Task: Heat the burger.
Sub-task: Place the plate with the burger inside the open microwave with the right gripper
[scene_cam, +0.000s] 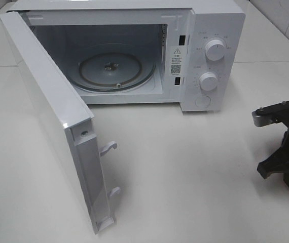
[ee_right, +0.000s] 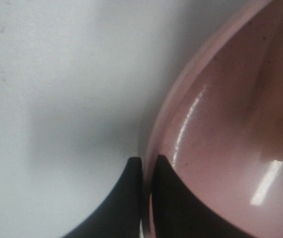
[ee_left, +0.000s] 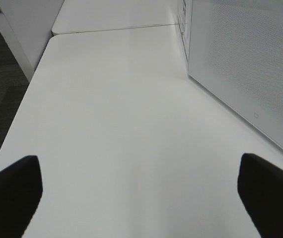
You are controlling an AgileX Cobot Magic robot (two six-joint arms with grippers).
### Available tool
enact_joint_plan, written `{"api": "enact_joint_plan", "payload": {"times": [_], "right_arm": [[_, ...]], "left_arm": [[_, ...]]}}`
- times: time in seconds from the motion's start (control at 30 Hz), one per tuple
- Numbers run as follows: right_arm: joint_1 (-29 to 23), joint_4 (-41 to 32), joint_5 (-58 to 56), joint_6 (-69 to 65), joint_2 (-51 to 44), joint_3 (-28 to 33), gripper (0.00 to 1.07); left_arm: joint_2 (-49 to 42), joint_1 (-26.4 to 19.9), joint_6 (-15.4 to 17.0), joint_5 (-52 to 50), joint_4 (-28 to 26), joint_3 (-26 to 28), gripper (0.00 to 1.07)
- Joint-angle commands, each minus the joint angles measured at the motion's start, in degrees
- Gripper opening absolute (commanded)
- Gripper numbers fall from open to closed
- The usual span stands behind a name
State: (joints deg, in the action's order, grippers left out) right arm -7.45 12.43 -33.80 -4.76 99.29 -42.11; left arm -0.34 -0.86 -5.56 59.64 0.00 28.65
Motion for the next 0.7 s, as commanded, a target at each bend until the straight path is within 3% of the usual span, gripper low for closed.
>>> {"api": "enact_joint_plan", "payload": {"times": [0.03, 0.7], "right_arm": [[-1.32, 1.15, -1.66, -0.86, -1.66, 0.29, 0.0], [-19.37, 10.66, -12.43, -8.08, -12.66, 0.74, 0.0]], "left_arm": [[-1.09, 0.29, -0.06, -0.4, -0.74, -0.17, 1.0], [-1.09, 0.29, -0.06, -0.4, -0.74, -0.17, 1.0]]}}
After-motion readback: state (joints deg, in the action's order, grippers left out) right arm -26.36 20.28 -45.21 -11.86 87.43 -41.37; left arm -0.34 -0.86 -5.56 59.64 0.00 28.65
